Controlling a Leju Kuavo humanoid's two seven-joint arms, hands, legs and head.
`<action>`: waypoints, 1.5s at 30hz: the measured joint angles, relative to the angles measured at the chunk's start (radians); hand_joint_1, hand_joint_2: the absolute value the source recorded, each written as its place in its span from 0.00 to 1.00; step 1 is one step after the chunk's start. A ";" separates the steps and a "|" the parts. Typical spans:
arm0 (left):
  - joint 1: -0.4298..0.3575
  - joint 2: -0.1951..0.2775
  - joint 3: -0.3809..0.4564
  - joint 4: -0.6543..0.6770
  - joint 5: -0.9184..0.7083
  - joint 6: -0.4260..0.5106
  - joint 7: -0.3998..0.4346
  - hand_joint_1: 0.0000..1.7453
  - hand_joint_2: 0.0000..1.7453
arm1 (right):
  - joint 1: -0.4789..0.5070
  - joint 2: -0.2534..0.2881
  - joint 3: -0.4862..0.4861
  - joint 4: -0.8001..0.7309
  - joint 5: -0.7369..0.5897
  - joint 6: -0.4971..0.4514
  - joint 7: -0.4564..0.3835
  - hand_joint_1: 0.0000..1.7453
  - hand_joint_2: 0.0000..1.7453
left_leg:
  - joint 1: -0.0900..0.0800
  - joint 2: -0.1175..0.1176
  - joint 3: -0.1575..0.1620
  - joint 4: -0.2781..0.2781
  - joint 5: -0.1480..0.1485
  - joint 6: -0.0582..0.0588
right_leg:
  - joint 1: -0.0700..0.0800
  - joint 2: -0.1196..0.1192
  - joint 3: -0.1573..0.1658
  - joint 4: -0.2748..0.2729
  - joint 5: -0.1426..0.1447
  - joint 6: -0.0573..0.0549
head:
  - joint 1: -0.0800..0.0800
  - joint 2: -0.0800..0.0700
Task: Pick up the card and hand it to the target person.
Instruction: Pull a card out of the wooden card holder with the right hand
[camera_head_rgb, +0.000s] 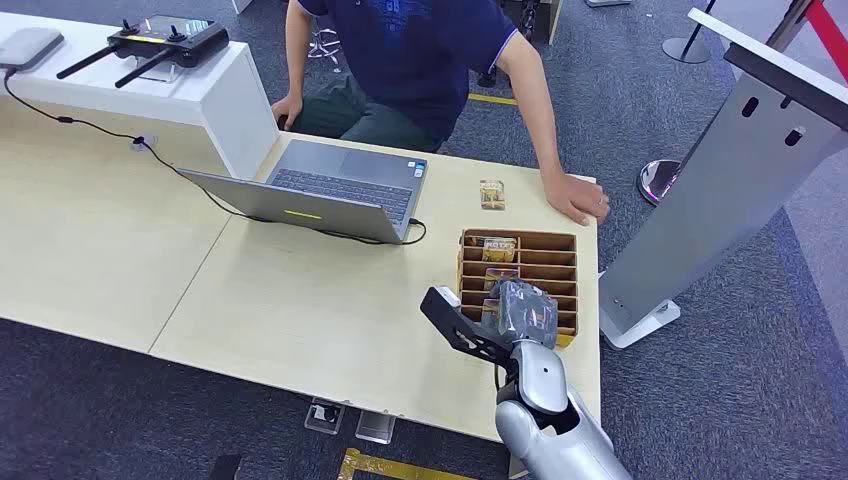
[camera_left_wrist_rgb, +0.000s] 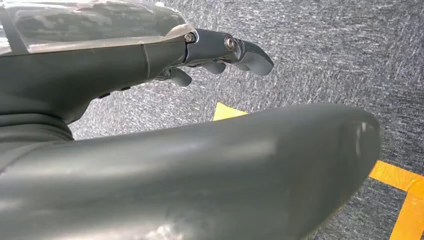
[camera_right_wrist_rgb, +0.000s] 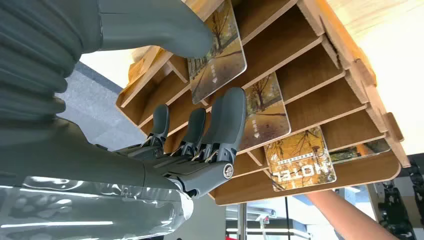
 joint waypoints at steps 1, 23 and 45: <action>0.000 0.000 0.000 0.000 0.000 0.000 0.000 0.00 0.00 | -0.001 0.000 0.000 0.002 -0.001 0.000 0.000 0.52 1.00 | 0.000 0.000 0.000 0.000 0.000 0.000 | 0.000 0.000 0.000 0.000 0.000 0.000 | 0.000 0.000; 0.000 0.000 0.000 0.000 0.000 0.000 0.002 0.00 0.00 | -0.014 0.007 0.001 0.044 -0.014 0.001 -0.012 0.64 1.00 | 0.000 0.000 0.000 0.000 0.000 0.000 | 0.000 0.000 0.000 0.000 0.000 0.000 | 0.000 0.000; 0.000 0.000 0.000 0.000 -0.001 -0.001 -0.005 0.00 1.00 | -0.016 0.007 0.002 0.047 -0.032 0.004 -0.015 0.99 1.00 | 0.000 0.000 0.000 0.000 0.000 0.000 | 0.000 0.000 0.000 0.000 0.000 0.000 | 0.000 0.000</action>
